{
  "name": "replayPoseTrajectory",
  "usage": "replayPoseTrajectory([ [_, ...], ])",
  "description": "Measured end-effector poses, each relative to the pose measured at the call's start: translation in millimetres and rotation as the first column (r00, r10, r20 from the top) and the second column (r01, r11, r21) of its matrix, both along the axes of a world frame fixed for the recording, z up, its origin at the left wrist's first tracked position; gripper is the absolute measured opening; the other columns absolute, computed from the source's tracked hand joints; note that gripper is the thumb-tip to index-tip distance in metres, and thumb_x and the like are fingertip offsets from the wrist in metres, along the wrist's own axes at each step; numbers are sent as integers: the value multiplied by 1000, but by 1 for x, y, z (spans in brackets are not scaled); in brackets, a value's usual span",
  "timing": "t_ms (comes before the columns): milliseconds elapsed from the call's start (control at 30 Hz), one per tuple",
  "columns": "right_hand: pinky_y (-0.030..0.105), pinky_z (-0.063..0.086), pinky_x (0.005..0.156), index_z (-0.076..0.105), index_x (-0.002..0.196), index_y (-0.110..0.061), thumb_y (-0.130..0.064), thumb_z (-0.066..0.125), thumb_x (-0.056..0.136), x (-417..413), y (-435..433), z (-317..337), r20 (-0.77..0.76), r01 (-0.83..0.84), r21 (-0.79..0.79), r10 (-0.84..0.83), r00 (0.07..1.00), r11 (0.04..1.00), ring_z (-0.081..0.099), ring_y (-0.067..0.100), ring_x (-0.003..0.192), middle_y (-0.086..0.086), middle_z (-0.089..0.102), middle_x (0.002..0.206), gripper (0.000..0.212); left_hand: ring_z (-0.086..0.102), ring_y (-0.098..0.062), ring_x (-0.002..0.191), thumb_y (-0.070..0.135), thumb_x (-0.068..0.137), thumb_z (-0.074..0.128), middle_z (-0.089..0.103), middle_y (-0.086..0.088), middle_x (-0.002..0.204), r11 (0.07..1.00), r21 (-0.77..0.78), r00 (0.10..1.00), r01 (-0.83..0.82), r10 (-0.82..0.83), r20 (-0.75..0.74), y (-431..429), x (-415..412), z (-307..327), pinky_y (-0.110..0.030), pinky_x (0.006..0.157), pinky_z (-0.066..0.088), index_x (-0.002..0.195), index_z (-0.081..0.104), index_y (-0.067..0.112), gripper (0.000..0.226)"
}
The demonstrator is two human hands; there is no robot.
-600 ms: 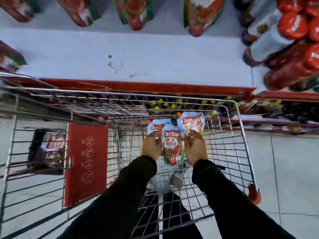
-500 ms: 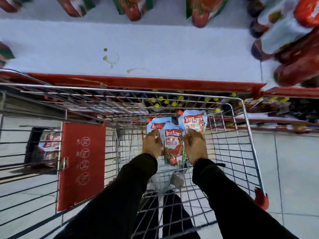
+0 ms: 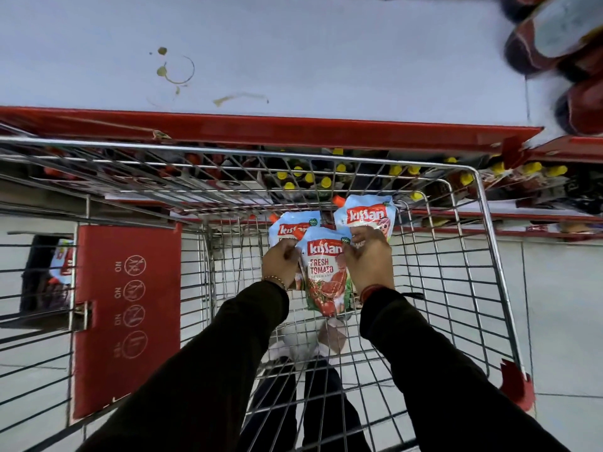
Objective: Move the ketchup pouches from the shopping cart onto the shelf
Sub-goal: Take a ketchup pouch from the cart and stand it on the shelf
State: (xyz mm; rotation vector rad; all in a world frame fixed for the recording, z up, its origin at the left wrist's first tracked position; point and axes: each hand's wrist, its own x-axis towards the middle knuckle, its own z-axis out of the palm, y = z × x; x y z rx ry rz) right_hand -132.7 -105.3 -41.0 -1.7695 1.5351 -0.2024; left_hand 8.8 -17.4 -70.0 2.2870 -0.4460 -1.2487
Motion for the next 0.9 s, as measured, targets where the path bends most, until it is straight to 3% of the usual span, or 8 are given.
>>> replayPoseTrajectory([
  [100,26,51,80,71,101,-8,-15,69,86,-7,0,0,-71,-74,10,75,995,997,67,28,88,13,68,102,17,63,-30,114,23,100,52,68,-16,127,999,-48,1000,9,-8,17,7,-5,7,-23,88,43,126,61,2,34],
  [167,27,53,80,73,100,-7,-18,70,88,-16,5,0,-37,-111,57,113,993,992,70,26,87,12,74,99,17,64,-24,101,20,99,55,70,-18,122,996,-87,1000,-26,26,3,12,-9,13,-16,79,42,121,63,0,31],
  [300,6,46,68,75,107,-12,-18,70,89,-34,19,10,84,-65,83,58,995,994,68,12,80,7,78,97,20,68,-35,97,11,96,58,72,-25,110,983,-164,996,-83,77,-43,21,-16,30,-43,94,55,110,67,-3,22],
  [367,-7,39,63,75,107,-12,-16,71,88,-40,25,19,135,-44,73,34,990,996,66,6,76,6,78,94,19,68,-35,96,10,96,59,73,-25,107,977,-202,997,-71,64,-41,25,-18,39,-47,93,55,105,67,-5,19],
  [500,-6,42,62,77,102,-10,-16,72,87,-44,32,46,192,5,96,-24,981,995,64,-15,68,-3,74,84,17,68,-32,88,13,97,58,73,-19,102,954,-287,995,-88,68,-80,36,-19,66,-54,88,58,101,68,1,16],
  [600,1,49,67,78,95,-14,-16,74,86,-41,36,79,258,5,109,-33,966,994,66,-17,72,-8,77,83,10,71,-33,93,17,97,59,74,-16,102,933,-350,997,-78,66,-46,43,-14,96,-44,84,60,103,70,6,17],
  [733,23,59,68,70,66,-23,-17,76,84,-27,40,127,343,37,143,-85,936,989,73,6,72,-13,76,70,20,63,-17,81,17,97,58,74,-18,99,908,-413,997,-73,81,3,50,0,141,-24,72,50,106,69,3,20],
  [900,2,48,61,58,50,-30,-22,79,81,-2,45,196,469,44,100,-86,879,994,60,-7,55,-17,65,55,38,64,-12,75,19,97,58,72,-7,91,849,-524,989,-65,126,83,60,26,206,-6,61,49,110,69,7,20],
])
